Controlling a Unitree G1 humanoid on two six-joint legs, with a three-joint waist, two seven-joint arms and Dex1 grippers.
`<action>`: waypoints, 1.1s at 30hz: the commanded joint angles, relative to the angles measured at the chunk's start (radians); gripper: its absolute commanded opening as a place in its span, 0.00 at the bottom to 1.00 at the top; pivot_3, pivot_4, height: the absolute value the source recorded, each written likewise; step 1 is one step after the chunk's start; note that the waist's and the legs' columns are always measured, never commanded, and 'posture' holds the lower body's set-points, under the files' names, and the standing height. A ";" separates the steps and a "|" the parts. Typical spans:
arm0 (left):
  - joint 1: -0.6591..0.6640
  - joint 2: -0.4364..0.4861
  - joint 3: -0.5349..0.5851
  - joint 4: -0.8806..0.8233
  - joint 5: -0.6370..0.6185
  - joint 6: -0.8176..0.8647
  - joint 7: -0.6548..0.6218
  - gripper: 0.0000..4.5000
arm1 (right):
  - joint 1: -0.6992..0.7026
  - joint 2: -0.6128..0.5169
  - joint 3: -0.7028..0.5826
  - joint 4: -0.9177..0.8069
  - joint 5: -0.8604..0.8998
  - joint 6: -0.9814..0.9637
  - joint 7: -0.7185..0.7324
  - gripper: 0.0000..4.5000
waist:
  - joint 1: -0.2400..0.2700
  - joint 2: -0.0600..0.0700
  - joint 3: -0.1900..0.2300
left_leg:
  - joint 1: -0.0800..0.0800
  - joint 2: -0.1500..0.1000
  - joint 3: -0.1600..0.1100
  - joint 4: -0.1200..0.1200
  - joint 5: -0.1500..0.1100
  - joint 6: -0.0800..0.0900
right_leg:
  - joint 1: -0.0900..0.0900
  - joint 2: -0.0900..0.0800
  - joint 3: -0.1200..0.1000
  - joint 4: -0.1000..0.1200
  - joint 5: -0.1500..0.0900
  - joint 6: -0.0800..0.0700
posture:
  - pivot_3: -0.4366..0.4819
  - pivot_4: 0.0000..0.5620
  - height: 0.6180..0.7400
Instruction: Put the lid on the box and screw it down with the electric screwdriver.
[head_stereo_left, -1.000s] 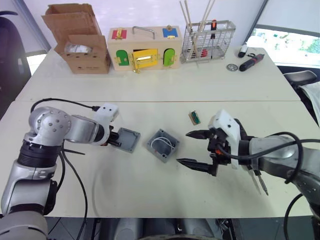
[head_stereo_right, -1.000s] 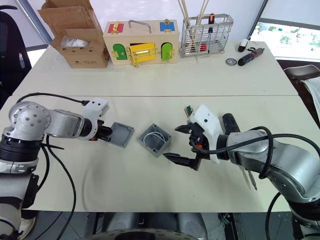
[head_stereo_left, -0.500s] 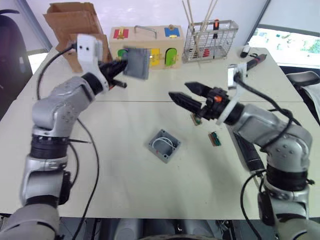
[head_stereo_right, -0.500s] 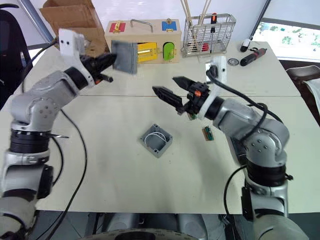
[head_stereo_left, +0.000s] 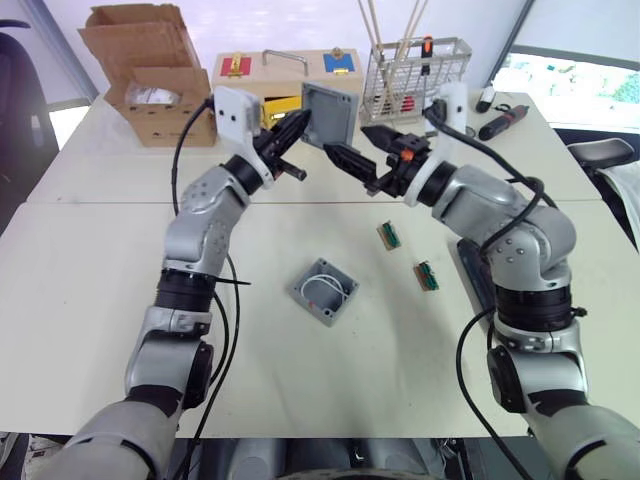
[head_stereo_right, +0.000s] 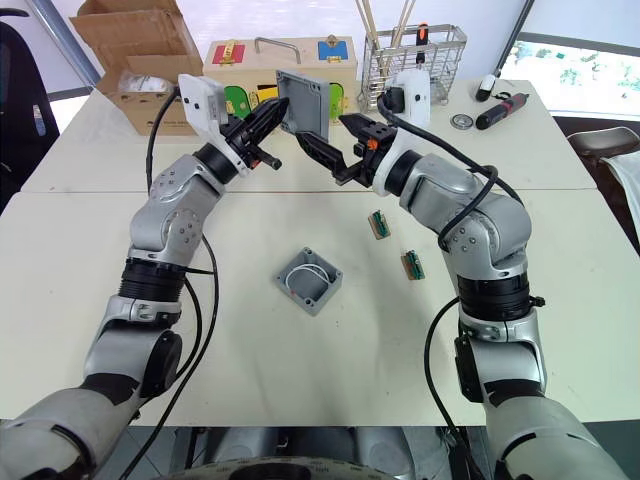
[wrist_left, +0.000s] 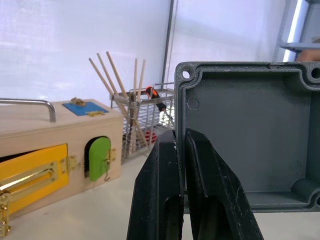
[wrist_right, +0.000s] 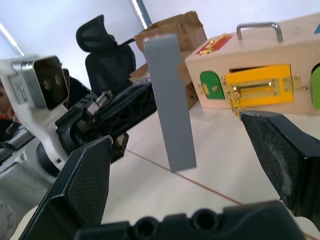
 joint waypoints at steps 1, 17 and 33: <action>-0.004 -0.007 0.023 -0.062 0.011 -0.021 -0.013 0.01 | -0.031 0.019 -0.051 -0.017 0.013 0.010 -0.009 1.00 | 0.000 0.000 0.000 | 0.000 0.000 0.000 0.000 0.000 0.000 | 0.000 0.000 0.000 0.000 0.000 0.000 | 0.48 0.27 1.00; 0.011 -0.025 0.026 -0.077 0.041 -0.017 -0.044 0.00 | -0.043 0.051 -0.096 -0.036 0.020 0.058 -0.011 0.50 | 0.000 0.000 0.000 | 0.000 0.000 0.000 0.000 0.000 0.000 | 0.000 0.000 0.000 0.000 0.000 0.000 | 0.48 0.27 1.00; 0.019 0.007 0.060 -0.077 -0.006 0.049 -0.119 0.23 | -0.020 0.038 -0.090 -0.088 0.003 0.076 -0.017 0.04 | -0.001 0.000 0.000 | 0.000 0.000 0.000 -0.001 0.000 0.000 | 0.000 0.000 0.000 0.000 0.000 0.000 | 0.48 0.27 1.00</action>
